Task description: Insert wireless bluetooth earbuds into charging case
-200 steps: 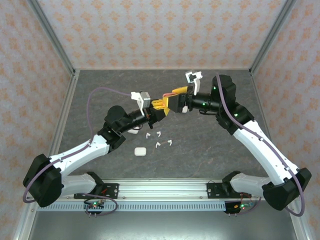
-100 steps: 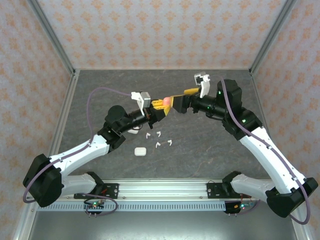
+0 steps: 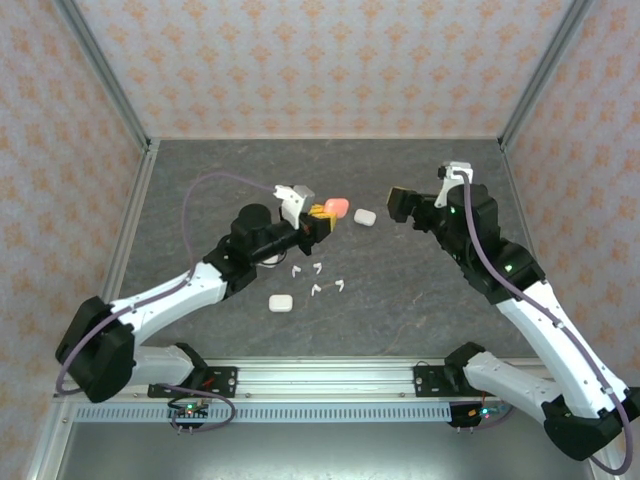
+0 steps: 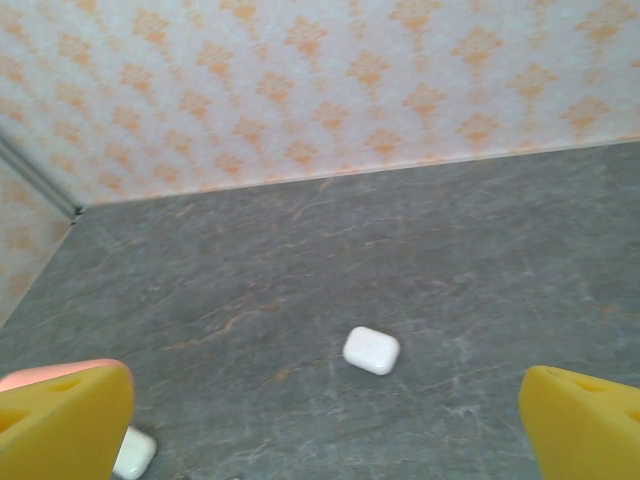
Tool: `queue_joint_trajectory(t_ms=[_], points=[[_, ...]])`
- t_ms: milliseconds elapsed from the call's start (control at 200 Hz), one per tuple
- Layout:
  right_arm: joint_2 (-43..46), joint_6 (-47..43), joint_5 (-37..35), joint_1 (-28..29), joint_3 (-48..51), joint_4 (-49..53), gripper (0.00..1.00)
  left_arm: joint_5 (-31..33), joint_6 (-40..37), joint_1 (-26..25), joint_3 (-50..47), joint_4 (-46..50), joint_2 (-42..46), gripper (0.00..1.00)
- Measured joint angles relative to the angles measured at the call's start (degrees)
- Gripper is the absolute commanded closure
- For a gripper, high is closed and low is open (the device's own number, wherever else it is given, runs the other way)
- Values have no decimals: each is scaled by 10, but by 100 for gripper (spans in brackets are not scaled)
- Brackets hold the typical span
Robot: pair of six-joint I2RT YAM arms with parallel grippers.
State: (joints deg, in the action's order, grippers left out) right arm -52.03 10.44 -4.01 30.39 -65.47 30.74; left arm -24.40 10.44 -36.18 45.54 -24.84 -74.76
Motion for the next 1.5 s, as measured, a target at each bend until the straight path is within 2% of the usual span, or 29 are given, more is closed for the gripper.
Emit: queue_joint_trajectory(t_ms=[315,616,691,816,991,1101,1216,1501], points=[[6,9,-35,-5,10,12,1,-3,32,40,165,117,-216,100],[10,11,-46,-9,24,14,1,38,51,54,318,250,-382,100],[11,14,-47,-10,28,14,1,41,58,56,332,267,-407,93],[12,16,-48,-10,34,14,1,38,74,64,347,283,-435,83],[12,16,-46,-10,35,14,1,20,97,80,357,285,-457,75],[11,18,-46,-10,35,14,1,3,115,89,358,284,-462,64],[9,20,-43,-10,35,12,1,-6,123,95,358,285,-467,57],[5,20,6,-13,35,-4,1,14,120,97,322,285,-443,50]])
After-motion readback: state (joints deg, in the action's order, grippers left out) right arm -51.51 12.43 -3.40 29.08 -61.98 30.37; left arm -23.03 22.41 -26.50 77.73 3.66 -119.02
